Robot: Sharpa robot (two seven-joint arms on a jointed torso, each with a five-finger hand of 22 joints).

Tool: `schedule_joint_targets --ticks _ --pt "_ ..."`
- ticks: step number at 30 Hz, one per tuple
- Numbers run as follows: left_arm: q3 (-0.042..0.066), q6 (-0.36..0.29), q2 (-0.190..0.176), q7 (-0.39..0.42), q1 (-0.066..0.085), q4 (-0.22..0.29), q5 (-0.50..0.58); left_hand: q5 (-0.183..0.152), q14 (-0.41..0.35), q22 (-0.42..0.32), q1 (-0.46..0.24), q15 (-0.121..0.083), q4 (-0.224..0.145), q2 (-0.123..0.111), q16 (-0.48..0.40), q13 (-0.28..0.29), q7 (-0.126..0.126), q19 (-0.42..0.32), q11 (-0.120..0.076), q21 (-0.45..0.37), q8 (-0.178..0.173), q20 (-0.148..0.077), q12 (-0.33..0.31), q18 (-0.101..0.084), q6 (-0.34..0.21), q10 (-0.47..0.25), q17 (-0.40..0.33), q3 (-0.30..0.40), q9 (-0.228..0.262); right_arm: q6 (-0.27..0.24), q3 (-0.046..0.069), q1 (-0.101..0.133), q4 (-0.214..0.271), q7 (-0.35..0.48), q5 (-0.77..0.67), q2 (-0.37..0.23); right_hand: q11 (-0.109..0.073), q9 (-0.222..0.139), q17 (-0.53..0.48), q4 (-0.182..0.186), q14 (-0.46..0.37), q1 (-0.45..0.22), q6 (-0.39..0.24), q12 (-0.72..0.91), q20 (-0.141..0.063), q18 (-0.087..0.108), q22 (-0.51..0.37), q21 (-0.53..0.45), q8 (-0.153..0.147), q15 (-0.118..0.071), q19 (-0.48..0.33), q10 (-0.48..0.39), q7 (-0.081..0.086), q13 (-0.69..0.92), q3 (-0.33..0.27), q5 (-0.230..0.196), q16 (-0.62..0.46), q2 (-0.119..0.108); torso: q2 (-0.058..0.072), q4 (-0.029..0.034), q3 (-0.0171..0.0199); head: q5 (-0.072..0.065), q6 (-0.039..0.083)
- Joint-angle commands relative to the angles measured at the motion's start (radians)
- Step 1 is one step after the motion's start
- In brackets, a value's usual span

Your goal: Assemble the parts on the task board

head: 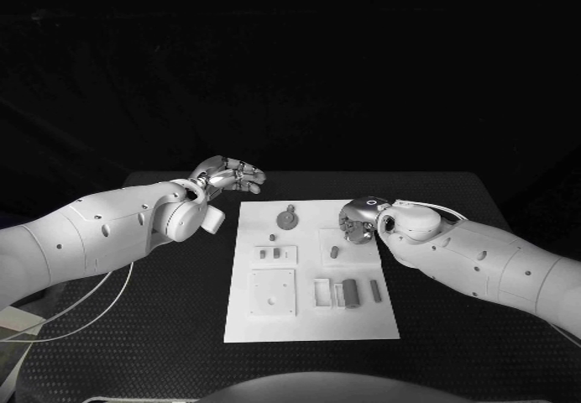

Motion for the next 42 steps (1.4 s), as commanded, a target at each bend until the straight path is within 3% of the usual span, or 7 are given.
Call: schedule_joint_targets --ticks 1,9,12,22,32,42 --pt "0.001 0.014 0.002 0.009 0.002 0.0 0.007 0.004 0.0 -0.002 -0.009 0.009 -0.001 0.005 -0.004 -0.002 0.005 0.001 0.005 0.007 0.006 0.006 -0.005 0.011 -0.003 0.001 0.002 -0.006 -0.001 0.024 -0.006 -0.01 -0.004 0.015 0.001 0.003 -0.002 -0.001 0.003 0.0 0.006 0.003 0.011 -0.004 -0.004 0.014 0.002 0.005 0.005 -0.004 0.009 0.012 -0.001 0.0 0.008 0.0 0.007 0.013 0.0 -0.0002 0.0002 0.0 -0.001" --pt "0.001 0.018 0.002 0.005 0.002 0.0 0.007 0.004 0.001 -0.003 -0.009 0.009 -0.001 0.005 -0.005 -0.002 0.006 0.002 0.005 0.007 0.006 0.007 -0.005 0.012 -0.003 0.001 0.004 -0.006 -0.002 0.029 -0.009 -0.013 0.0 0.004 -0.029 0.0 -0.018 0.003 0.014 -0.002 0.027 0.027 0.046 0.001 -0.014 0.014 0.012 0.015 0.024 -0.019 0.028 0.056 -0.017 0.009 0.018 0.0 0.021 0.025 0.0 -0.0004 0.0002 -0.001 -0.004" --pt "0.001 0.02 0.002 0.004 0.002 -0.002 0.007 0.004 0.001 -0.003 -0.009 0.009 -0.002 0.005 -0.005 -0.003 0.006 0.002 0.005 0.007 0.007 0.007 -0.006 0.012 -0.003 0.001 0.005 -0.006 -0.002 0.038 -0.009 -0.013 0.002 0.001 -0.038 -0.003 -0.027 0.003 0.038 -0.003 0.048 0.047 0.061 0.002 -0.028 0.014 0.028 0.037 0.031 -0.028 0.055 0.077 -0.023 0.017 0.014 0.0 0.059 0.02 0.0 -0.0008 0.0002 -0.002 -0.007" --pt "0.001 0.026 0.002 -0.001 0.002 -0.004 0.007 0.004 0.002 -0.005 -0.008 0.009 -0.003 0.003 -0.007 -0.004 0.006 0.002 0.005 0.007 0.007 0.007 -0.007 0.013 -0.004 0.001 0.008 -0.007 -0.003 0.036 -0.011 -0.015 0.006 -0.017 -0.069 -0.008 -0.043 0.004 0.066 -0.004 0.06 0.093 0.094 0.004 -0.046 0.014 0.053 0.062 0.045 -0.044 0.084 0.115 -0.035 0.036 0.015 0.0 0.107 0.006 0.0 -0.0013 0.0005 -0.005 -0.012" --pt "0.001 0.025 0.002 -0.002 0.002 -0.006 0.007 0.004 0.002 -0.007 -0.005 0.009 -0.003 0.003 -0.01 -0.005 0.006 0.002 0.006 0.007 0.007 0.007 -0.008 0.014 -0.005 0.001 0.011 -0.007 -0.003 -0.054 -0.011 -0.018 -0.001 -0.026 -0.088 -0.008 -0.058 0.004 0.09 -0.003 0.087 0.114 0.122 0.004 -0.067 0.014 0.076 0.092 0.054 -0.06 0.128 0.147 -0.045 0.054 0.019 0.0 0.162 0.01 0.0 -0.0014 0.0005 -0.015 -0.011" --pt "0.001 0.024 0.002 -0.003 0.002 -0.007 0.007 0.004 0.003 -0.009 -0.005 0.009 -0.003 0.003 -0.011 -0.006 0.006 0.003 0.006 0.007 0.007 0.008 -0.009 0.014 -0.006 0.0 0.013 -0.007 -0.004 -0.072 -0.011 -0.02 0.002 -0.019 -0.068 -0.004 -0.066 0.009 0.108 -0.003 0.095 0.104 0.139 0.0 -0.08 0.014 0.094 0.109 0.062 -0.068 0.149 0.169 -0.052 0.066 0.025 0.0 0.204 0.01 0.0 -0.0021 0.0005 -0.02 -0.012"
